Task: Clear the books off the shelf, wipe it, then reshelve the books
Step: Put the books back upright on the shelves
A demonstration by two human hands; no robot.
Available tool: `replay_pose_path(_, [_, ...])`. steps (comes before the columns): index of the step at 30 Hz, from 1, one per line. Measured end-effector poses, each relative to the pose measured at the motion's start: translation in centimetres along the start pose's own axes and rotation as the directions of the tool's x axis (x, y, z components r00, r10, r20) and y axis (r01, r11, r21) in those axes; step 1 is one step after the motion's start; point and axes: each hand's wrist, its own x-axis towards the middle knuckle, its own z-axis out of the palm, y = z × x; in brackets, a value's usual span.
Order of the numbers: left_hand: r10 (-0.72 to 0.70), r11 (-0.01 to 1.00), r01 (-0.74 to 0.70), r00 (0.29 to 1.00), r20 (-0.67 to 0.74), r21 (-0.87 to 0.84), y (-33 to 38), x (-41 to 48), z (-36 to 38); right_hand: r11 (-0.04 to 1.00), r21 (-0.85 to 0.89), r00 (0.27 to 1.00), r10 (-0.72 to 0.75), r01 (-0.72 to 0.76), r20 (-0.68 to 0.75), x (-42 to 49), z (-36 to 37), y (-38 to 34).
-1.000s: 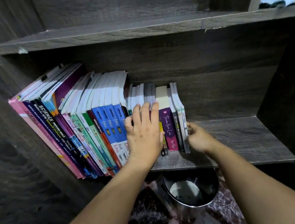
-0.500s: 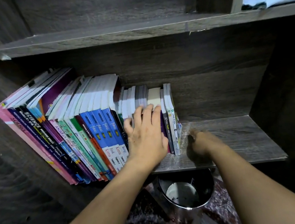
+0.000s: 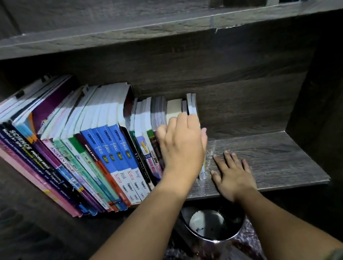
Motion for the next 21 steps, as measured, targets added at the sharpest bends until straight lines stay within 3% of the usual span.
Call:
replay_pose_path(3, [-0.110,0.991,0.114,0.992,0.053,-0.072,2.2,0.2,-0.3,1.000,0.017,1.000,-0.003,0.002,0.015,0.0,-0.3,0.0])
replay_pose_path(6, [-0.240,0.971,0.235,0.955,0.176,0.047,3.8,0.8,-1.0,1.000,-0.010,1.000,-0.004,0.004,0.030,0.0,-0.5,0.0])
replay_pose_path(10, [-0.311,0.950,0.299,0.884,0.349,0.087,3.9,2.9,-0.2,1.000,0.006,0.999,0.003,-0.003,0.044,0.1,-0.4,-0.1])
replay_pose_path(21, [-0.302,0.953,0.301,0.930,0.211,0.037,4.4,1.7,-0.6,1.000,0.000,0.999,0.008,-0.008,0.049,0.2,-0.4,-0.1])
